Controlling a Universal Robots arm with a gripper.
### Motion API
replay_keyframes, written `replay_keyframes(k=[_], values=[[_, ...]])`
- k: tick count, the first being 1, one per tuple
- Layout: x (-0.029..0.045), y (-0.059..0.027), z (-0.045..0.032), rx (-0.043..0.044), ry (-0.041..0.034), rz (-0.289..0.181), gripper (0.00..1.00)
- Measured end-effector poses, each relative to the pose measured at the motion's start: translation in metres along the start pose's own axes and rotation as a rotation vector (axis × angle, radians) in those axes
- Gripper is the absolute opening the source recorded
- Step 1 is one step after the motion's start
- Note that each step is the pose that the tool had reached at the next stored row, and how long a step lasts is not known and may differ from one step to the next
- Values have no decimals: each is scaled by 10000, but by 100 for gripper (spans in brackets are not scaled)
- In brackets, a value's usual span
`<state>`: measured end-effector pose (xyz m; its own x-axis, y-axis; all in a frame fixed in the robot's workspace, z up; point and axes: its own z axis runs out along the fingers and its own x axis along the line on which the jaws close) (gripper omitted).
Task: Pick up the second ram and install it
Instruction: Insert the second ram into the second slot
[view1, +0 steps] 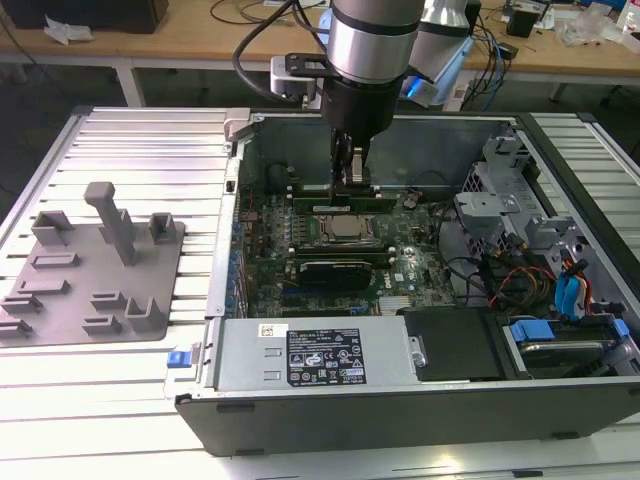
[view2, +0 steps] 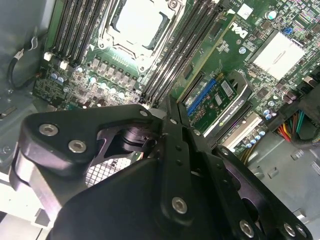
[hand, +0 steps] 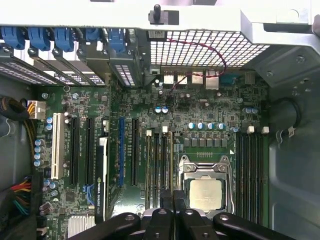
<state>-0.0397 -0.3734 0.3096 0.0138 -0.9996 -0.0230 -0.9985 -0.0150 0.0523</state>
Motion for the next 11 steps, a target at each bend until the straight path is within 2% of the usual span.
replay_keyframes(k=[4,11], values=[[0,0,1,0,0,0,9],[2,-5,94,0,0,0,9]])
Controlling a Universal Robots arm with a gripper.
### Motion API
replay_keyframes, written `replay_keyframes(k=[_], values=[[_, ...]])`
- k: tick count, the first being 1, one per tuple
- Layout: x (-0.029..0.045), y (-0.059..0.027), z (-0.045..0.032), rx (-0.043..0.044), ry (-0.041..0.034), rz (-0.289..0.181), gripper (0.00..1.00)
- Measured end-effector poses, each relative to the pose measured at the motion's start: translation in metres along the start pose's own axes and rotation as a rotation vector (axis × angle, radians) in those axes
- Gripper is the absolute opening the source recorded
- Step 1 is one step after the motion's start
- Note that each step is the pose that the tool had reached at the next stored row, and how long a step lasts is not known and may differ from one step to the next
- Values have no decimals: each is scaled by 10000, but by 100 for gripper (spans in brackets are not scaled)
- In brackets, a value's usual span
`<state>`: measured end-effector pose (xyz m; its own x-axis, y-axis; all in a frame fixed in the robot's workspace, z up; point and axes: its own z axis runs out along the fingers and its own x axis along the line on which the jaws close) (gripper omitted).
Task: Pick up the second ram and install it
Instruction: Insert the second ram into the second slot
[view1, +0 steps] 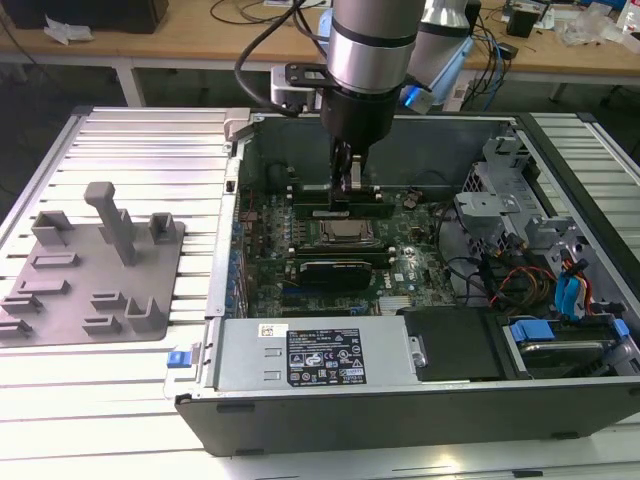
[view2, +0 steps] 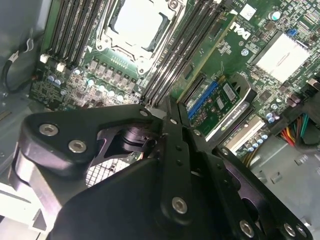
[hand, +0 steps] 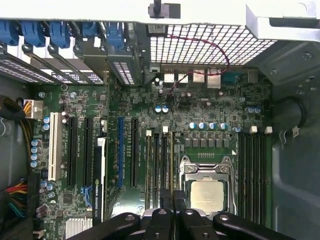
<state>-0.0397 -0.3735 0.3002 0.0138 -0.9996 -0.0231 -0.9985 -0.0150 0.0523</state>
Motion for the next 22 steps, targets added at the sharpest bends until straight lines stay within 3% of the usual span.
replay_keyframes(k=[5,22], values=[[1,-3,55,0,-1,0,9],[21,-21,406,-1,0,0,9]])
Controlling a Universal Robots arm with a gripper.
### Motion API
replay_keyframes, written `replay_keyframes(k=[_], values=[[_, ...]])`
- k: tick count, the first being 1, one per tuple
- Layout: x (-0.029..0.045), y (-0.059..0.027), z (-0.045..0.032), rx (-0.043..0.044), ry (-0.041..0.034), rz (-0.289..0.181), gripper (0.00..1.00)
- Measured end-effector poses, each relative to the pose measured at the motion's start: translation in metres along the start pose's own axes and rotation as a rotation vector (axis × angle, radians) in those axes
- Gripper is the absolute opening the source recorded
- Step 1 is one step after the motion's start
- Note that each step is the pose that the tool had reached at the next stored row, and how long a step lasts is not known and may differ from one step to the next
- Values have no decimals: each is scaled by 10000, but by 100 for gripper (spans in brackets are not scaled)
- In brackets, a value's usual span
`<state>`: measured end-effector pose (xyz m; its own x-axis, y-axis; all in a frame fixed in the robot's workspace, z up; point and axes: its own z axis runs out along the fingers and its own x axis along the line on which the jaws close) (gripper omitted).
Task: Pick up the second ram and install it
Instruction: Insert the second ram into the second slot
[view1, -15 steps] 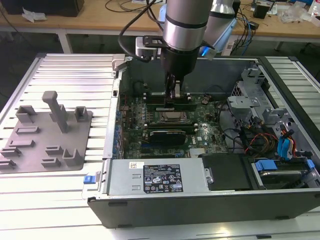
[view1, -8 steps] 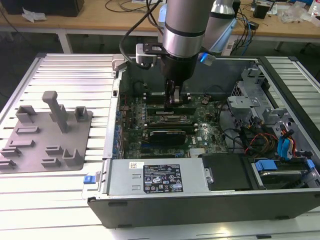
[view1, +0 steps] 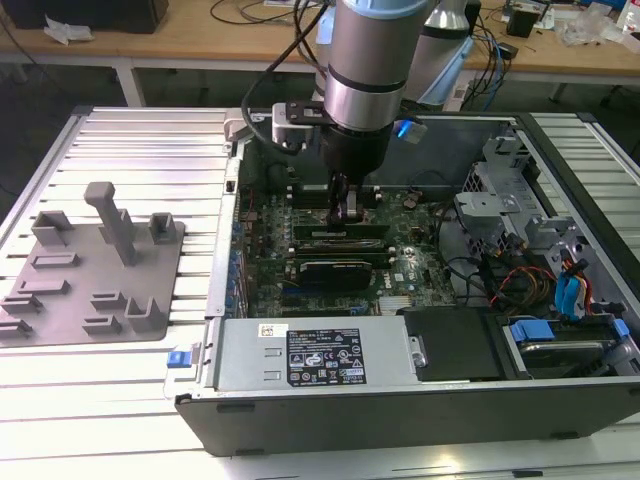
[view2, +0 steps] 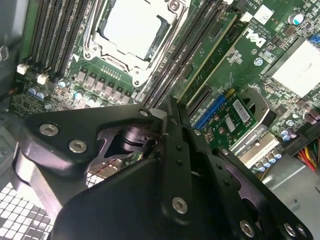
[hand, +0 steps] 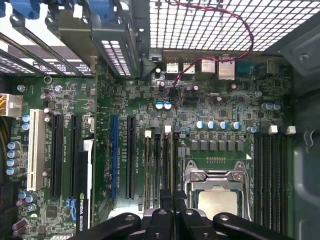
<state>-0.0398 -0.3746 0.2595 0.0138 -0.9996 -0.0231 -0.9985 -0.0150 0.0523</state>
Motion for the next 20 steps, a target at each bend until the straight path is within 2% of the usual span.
replay_keyframes(k=[12,20], values=[[28,-32,174,1,-2,4,9],[36,-52,203,2,-4,6,9]])
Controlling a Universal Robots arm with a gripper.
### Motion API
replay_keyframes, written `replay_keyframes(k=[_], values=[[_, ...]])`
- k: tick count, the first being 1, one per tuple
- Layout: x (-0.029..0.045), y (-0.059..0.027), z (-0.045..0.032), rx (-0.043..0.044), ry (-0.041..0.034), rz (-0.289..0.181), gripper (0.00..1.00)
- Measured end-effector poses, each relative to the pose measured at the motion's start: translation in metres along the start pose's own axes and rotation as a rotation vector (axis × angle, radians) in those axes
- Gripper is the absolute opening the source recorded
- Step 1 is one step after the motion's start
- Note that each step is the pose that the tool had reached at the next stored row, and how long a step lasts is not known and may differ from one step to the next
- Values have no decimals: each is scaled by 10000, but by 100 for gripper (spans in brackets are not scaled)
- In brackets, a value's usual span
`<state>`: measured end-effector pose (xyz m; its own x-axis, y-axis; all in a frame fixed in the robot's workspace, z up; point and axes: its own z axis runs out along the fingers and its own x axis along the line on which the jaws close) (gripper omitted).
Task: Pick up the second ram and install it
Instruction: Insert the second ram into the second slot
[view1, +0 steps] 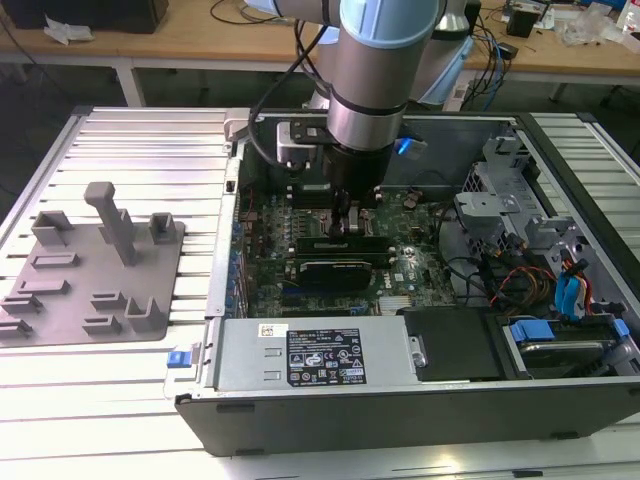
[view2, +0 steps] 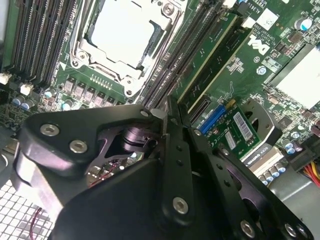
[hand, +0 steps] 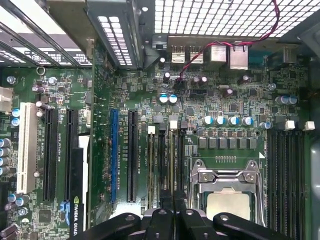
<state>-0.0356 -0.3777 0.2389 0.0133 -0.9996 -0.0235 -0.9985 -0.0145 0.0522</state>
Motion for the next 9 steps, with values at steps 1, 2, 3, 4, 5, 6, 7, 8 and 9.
replay_keyframes(k=[1,2,3,4,5,6,7,8,9], values=[[1,0,2,-1,3,0,9],[1,0,2,-2,4,-1,9],[1,0,2,-2,4,0,9],[1,-1,5,-1,2,0,9],[1,-4,6,-1,3,0,9],[1,-5,6,-2,3,0,9],[1,-7,9,0,0,-1,9],[1,-9,10,-1,1,-1,9],[1,-9,10,-1,2,-1,9]])
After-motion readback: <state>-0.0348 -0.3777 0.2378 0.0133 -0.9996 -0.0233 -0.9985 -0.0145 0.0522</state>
